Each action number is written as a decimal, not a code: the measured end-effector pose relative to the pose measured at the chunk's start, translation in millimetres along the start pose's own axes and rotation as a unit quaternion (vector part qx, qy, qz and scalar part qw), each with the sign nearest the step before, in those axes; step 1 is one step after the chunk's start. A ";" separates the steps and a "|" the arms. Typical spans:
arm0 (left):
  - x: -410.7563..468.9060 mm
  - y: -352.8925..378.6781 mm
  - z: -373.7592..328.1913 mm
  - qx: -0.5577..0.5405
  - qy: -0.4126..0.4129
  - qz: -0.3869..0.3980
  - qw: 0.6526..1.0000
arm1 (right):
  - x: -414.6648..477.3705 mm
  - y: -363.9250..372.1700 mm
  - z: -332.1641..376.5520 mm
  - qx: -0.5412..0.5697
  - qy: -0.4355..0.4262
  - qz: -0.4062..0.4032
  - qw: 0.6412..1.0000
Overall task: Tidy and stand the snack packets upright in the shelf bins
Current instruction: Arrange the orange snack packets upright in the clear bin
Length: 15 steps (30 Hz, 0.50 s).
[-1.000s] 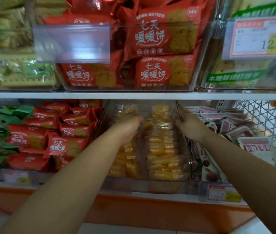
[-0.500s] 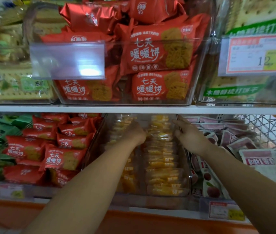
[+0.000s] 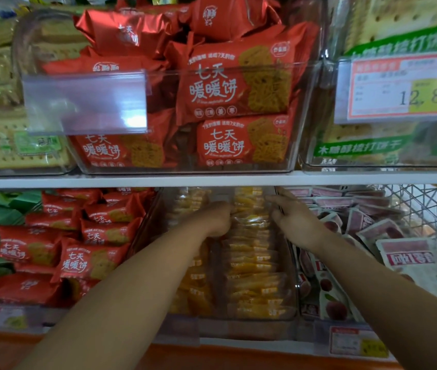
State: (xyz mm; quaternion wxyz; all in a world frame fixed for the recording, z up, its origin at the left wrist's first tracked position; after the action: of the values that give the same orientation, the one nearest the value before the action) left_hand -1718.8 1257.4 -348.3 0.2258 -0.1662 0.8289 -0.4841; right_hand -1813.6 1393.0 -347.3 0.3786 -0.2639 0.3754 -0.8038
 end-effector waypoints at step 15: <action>1.9 -7.9 14.2 -0.190 0.017 -0.098 0.977 | 2.6 4.6 -4.7 0.021 -0.001 -0.002 1.000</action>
State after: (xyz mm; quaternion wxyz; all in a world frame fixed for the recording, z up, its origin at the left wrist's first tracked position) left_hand -1712.3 1242.4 -347.8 0.1274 -0.2787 0.8891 -0.3399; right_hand -1816.6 1390.8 -353.3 0.3831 -0.2572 0.3576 -0.8119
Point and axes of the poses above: each hand's wrist, its own x-axis towards the middle knuckle, its own y-axis out of the palm, z = x × y, the point moved 3 cm from there along x, towards the middle knuckle, and after that the axes turned 5 degrees about -x, right-handed, at the moved point
